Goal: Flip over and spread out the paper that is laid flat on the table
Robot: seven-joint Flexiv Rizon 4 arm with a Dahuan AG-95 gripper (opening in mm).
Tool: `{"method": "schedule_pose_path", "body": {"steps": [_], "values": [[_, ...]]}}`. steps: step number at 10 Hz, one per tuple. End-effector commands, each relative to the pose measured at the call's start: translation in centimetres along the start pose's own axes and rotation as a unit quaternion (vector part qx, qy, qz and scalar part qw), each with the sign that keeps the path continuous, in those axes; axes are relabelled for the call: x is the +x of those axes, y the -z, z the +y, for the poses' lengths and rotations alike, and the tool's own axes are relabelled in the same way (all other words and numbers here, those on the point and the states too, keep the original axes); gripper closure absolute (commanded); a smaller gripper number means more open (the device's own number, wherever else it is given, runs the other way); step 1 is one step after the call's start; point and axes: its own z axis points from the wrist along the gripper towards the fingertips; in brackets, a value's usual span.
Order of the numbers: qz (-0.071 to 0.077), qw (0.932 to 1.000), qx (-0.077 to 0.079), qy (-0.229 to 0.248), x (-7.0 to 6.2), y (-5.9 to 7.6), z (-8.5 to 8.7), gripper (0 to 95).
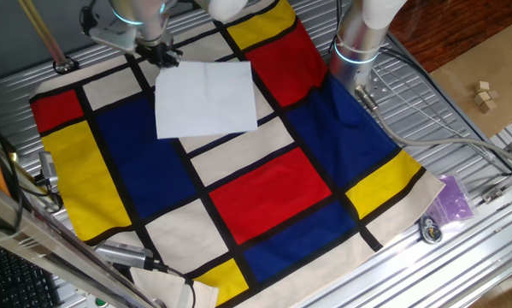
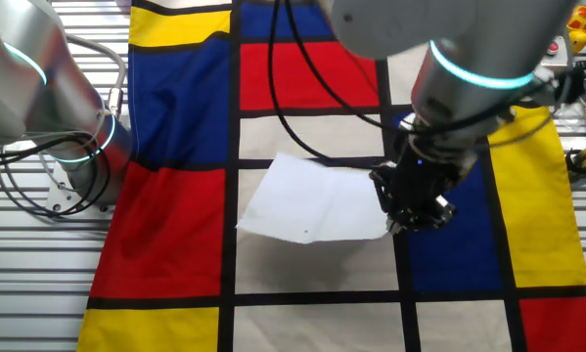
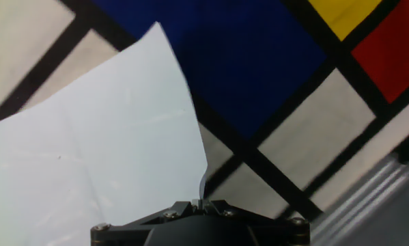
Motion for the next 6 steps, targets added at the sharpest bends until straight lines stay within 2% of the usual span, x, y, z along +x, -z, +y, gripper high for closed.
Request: {"method": "schedule_pose_path", "body": {"steps": [1,2,4,5,6], "values": [[0.031,0.9985,0.028,0.035,0.1,1.2,0.0,95.0],[0.037,0.998,0.032,0.039,0.0,1.5,-0.1,95.0],[0.049,0.9968,0.04,0.049,-0.4,3.0,0.0,95.0],[0.071,0.9942,0.051,0.063,-1.0,4.8,0.2,95.0],[0.082,0.9926,0.058,0.068,-1.3,5.8,0.3,95.0]]}}
